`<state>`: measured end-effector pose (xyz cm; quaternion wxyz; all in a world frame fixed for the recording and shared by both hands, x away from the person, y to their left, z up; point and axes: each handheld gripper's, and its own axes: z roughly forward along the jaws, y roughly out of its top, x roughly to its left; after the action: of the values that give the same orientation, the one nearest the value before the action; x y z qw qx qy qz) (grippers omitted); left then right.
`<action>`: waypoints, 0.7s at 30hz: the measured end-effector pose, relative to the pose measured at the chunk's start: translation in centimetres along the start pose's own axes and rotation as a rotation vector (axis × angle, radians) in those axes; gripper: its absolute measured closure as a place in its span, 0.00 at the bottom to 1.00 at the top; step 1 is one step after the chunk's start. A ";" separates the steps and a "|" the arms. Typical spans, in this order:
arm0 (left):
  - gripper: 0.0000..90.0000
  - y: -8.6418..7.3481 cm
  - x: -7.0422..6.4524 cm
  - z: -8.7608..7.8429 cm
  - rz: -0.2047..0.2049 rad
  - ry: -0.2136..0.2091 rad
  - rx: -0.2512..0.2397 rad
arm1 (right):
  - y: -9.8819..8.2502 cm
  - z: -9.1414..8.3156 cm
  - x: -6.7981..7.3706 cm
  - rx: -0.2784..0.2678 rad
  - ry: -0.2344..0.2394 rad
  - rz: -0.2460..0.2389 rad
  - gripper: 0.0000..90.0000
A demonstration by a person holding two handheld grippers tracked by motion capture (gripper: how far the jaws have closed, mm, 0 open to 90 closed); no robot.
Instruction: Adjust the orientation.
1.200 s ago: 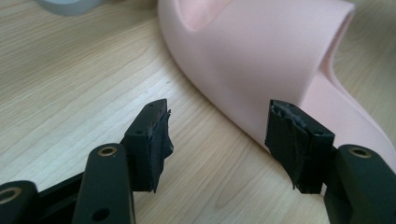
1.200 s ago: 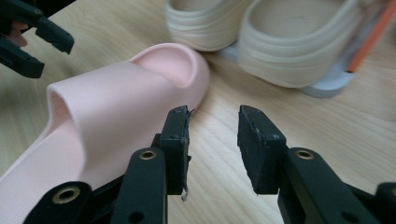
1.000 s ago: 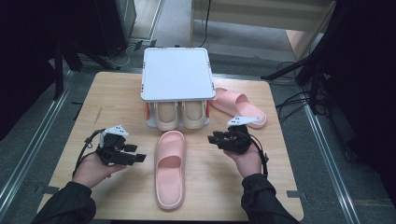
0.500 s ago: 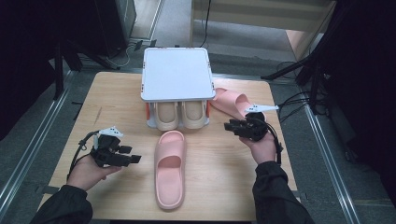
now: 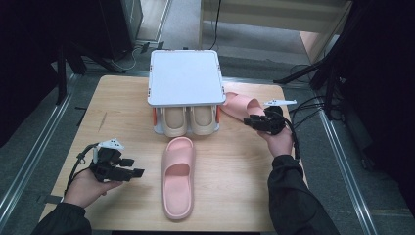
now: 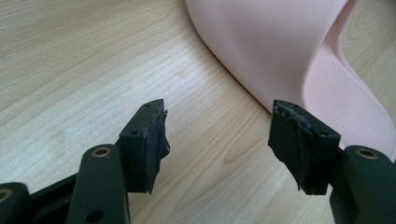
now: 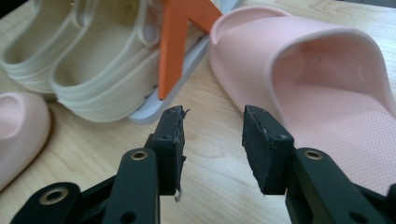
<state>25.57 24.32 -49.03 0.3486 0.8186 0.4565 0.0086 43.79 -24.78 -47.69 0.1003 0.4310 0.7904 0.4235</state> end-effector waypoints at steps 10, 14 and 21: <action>0.40 -0.4 -0.1 0.0 0.012 -0.006 0.008 | 0.8 2.2 -2.2 0.033 -0.051 -0.001 0.61; 0.40 -0.6 -0.1 -0.1 -0.001 -0.011 0.001 | 0.4 3.4 -2.9 0.046 -0.055 0.015 0.61; 0.39 -1.4 -0.2 -0.5 0.001 -0.004 0.002 | 0.9 5.3 -3.4 0.058 -0.047 0.001 0.64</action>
<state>24.28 24.97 -49.40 0.3486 0.8191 0.4556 0.0067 49.15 -24.00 -51.03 0.1063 0.4439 0.7997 0.3901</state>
